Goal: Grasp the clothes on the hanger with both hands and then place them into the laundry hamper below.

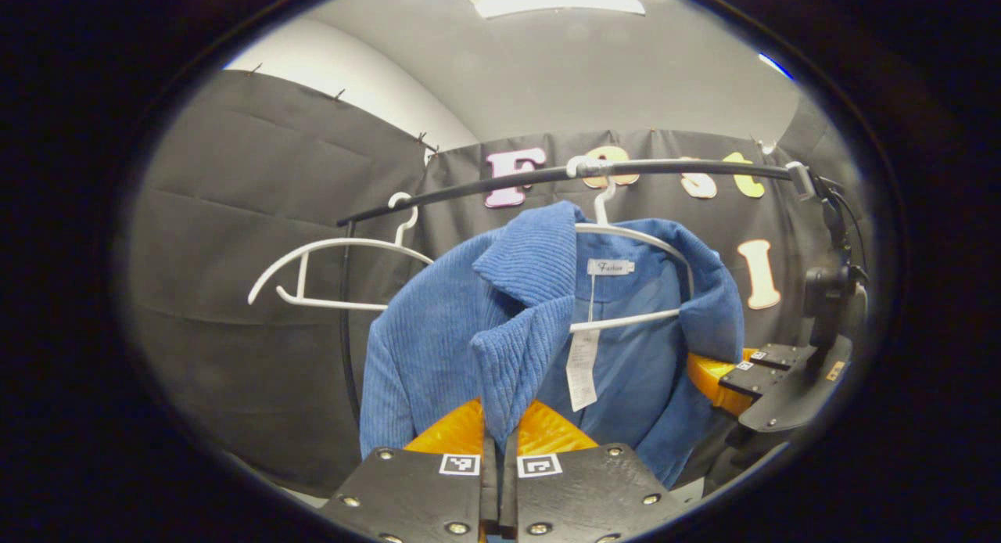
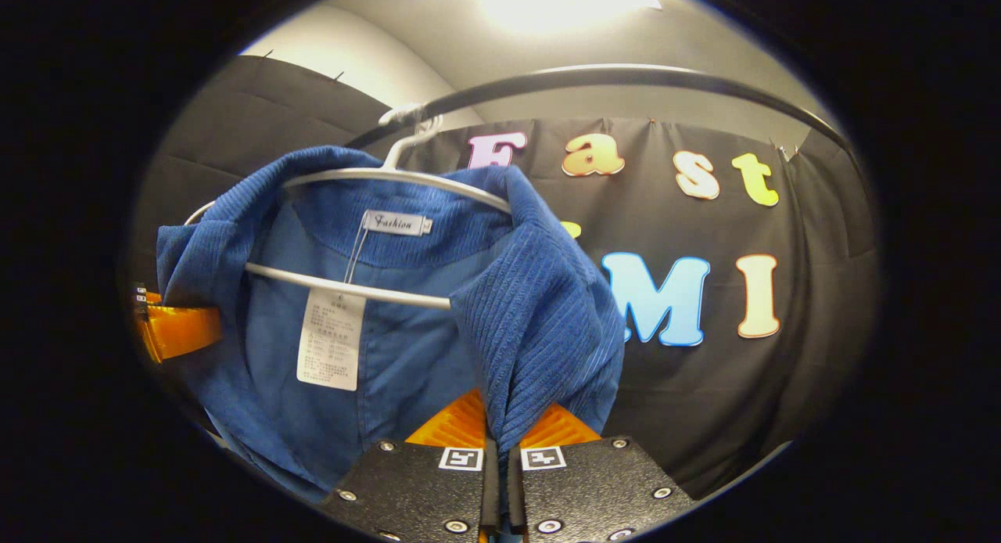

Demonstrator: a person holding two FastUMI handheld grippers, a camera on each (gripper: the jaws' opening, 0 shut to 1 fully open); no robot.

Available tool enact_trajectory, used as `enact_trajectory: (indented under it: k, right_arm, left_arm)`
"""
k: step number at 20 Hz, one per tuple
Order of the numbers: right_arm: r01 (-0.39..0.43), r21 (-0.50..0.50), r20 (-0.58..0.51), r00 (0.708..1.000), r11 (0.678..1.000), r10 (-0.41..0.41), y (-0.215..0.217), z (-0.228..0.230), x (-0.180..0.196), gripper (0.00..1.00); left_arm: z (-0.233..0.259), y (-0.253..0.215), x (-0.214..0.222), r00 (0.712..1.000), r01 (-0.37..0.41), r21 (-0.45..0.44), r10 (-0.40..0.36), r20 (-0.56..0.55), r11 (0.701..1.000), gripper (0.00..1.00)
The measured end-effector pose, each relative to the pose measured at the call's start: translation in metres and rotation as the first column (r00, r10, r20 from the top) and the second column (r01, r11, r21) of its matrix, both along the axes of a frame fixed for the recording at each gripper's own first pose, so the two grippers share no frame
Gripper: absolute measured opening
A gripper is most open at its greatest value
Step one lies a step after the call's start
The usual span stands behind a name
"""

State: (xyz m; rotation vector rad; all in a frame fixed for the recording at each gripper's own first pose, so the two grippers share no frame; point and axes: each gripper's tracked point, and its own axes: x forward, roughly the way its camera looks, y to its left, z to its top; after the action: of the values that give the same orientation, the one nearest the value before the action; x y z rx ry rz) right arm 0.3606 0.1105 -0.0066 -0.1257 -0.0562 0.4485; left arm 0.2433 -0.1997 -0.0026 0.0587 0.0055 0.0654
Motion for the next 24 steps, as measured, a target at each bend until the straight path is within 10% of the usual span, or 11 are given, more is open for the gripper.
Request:
enact_trajectory:
  k: [11, 24]
  right_arm:
    - [0.165, 0.161, 0.157, 0.969, 0.973, -0.19, -0.076, 0.08, 0.02, 0.04]
    - [0.286, 0.318, -0.01, 0.954, 0.904, -0.299, -0.099, 0.047, 0.119, 0.04]
  left_arm:
    - [0.097, 0.06, -0.032, 0.982, -0.099, 0.064, 0.087, 0.168, 0.993, 0.0]
    - [0.151, 0.14, 0.03, 0.967, -0.115, 0.024, 0.106, 0.233, 0.993, 0.0]
